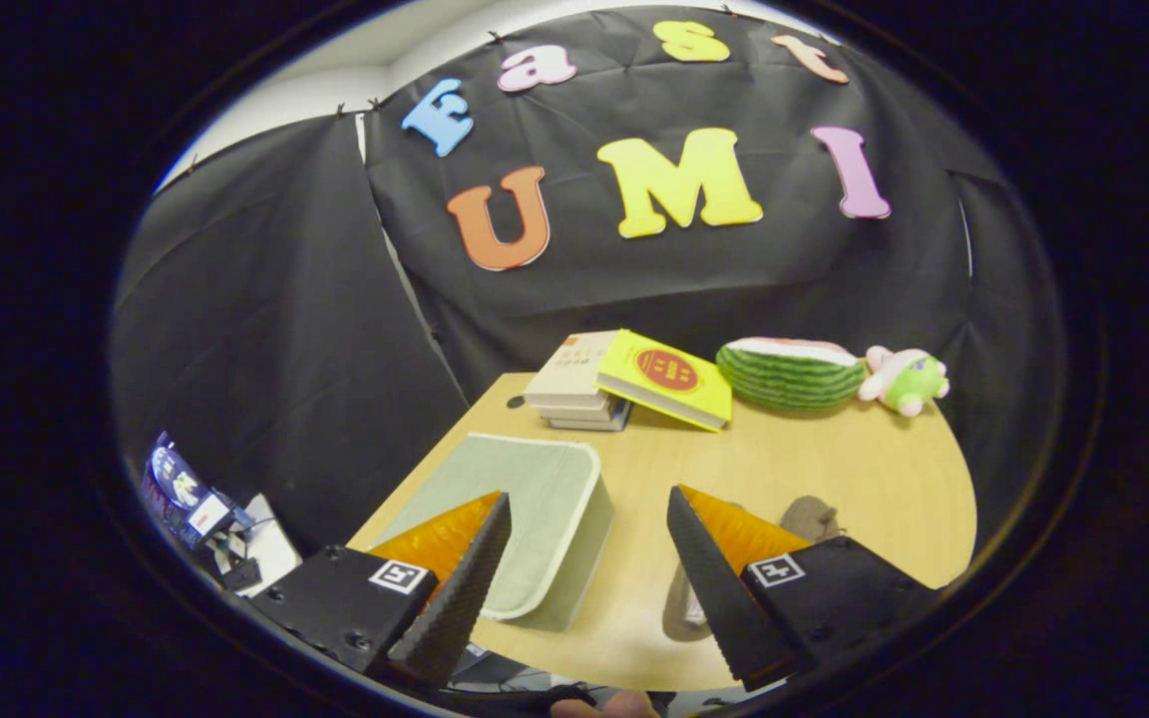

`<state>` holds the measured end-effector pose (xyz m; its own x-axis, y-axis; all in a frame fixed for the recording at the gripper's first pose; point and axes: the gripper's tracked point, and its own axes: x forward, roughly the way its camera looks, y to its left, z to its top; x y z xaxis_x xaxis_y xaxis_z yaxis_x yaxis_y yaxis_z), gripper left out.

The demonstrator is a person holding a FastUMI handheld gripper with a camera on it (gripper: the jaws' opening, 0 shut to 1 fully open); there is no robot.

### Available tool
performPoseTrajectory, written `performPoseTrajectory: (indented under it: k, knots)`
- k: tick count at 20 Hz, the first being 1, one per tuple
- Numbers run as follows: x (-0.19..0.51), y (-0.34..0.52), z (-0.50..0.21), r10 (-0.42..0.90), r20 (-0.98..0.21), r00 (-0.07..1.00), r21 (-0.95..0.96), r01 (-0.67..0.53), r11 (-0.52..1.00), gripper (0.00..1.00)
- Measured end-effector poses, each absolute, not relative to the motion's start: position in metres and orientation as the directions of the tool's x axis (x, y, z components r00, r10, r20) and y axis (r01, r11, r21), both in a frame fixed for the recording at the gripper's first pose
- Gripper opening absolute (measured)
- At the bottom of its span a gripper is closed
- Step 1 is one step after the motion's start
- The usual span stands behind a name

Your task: Open the storage box then place both shoes into the box .Put the left shoe in first, then the right shoe, with the right side of both shoes facing outward in a uniform manner.

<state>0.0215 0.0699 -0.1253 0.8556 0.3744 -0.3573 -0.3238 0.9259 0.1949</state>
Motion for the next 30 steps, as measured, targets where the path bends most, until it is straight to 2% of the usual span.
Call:
performPoseTrajectory:
  k: [6,10,14,16,20,21,25,30]
  knots:
    - [0.023,0.109,-0.195,0.498,-0.471,0.728,0.330,-0.379,0.865,0.98]
    - [0.029,0.119,-0.224,0.542,-0.524,0.657,0.411,-0.362,0.837,0.94]
    - [0.032,0.128,-0.240,0.594,-0.542,0.595,0.507,-0.332,0.795,0.83]
    - [0.029,0.134,-0.243,0.625,-0.543,0.561,0.564,-0.308,0.767,0.74]
    - [0.029,0.138,-0.243,0.661,-0.531,0.531,0.657,-0.234,0.716,0.46]
    - [0.028,0.135,-0.240,0.662,-0.532,0.527,0.668,-0.219,0.711,0.36]
    - [0.029,0.137,-0.219,0.675,-0.504,0.538,0.703,-0.198,0.683,0.08]
    - [0.015,0.158,-0.174,0.704,-0.461,0.540,0.711,-0.251,0.657,0.06]
